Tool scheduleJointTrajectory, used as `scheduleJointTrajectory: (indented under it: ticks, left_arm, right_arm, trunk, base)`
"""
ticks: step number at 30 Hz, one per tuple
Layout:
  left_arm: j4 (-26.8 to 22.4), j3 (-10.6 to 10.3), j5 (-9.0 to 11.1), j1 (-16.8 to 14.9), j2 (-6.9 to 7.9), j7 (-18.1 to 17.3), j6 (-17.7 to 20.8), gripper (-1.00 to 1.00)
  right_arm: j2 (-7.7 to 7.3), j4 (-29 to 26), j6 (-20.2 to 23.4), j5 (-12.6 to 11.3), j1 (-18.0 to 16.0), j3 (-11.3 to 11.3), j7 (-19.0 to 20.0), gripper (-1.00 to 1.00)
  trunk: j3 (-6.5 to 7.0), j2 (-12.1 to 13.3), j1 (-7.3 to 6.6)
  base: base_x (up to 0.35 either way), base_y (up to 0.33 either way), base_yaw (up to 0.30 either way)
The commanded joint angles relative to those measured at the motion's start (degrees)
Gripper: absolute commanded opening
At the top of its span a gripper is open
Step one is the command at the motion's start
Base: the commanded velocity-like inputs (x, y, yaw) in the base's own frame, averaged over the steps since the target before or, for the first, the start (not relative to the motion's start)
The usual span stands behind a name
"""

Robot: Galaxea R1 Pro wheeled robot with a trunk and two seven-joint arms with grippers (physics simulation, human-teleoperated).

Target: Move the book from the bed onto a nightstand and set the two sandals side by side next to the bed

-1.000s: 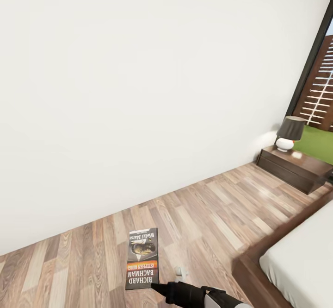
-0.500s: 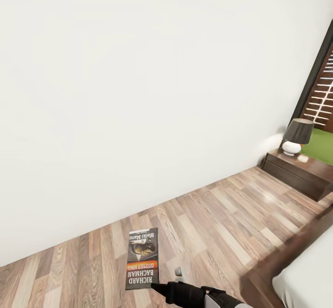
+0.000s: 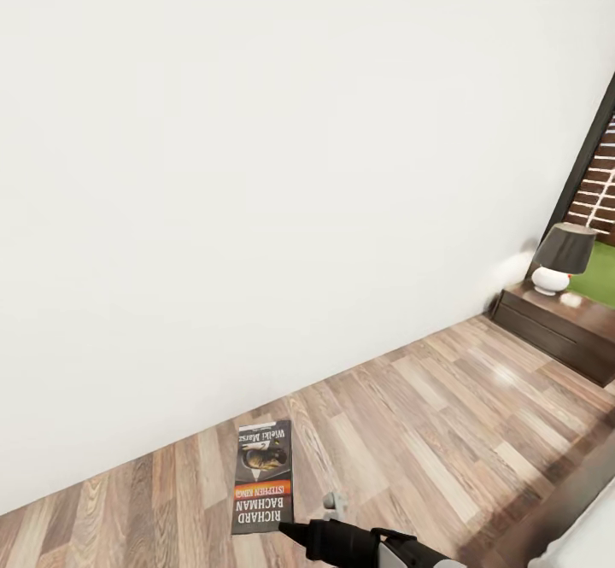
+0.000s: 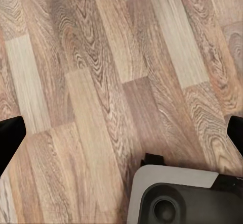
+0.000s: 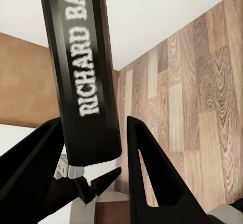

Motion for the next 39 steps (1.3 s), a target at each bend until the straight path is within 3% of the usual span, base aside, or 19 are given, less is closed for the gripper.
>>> scheduleJointTrajectory:
  ticks: [1, 24, 39]
  left_arm:
    - [-0.1, -0.5, 0.1, 0.0, 0.02, 0.4, -0.1, 1.00]
    - [-0.1, -0.5, 0.1, 0.0, 0.02, 0.4, -0.1, 1.00]
    - [-0.1, -0.5, 0.1, 0.0, 0.02, 0.4, -0.1, 1.00]
  right_arm:
    - [0.00, 0.0, 0.3, -0.3, -0.1, -0.4, 0.1, -1.00]
    - [0.05, 0.0, 0.3, -0.3, -0.1, -0.4, 0.1, -1.00]
    - [0.03, 0.0, 0.3, -0.3, -0.1, -0.4, 0.1, -1.00]
  trunk:
    - [-0.12, -0.1, 0.07]
    - [-0.12, -0.1, 0.07]
    - [-0.12, -0.1, 0.07]
  base:
    - [0.337, 0.000, 0.000]
    - [0.337, 0.000, -0.006]
    - [0.337, 0.000, -0.217]
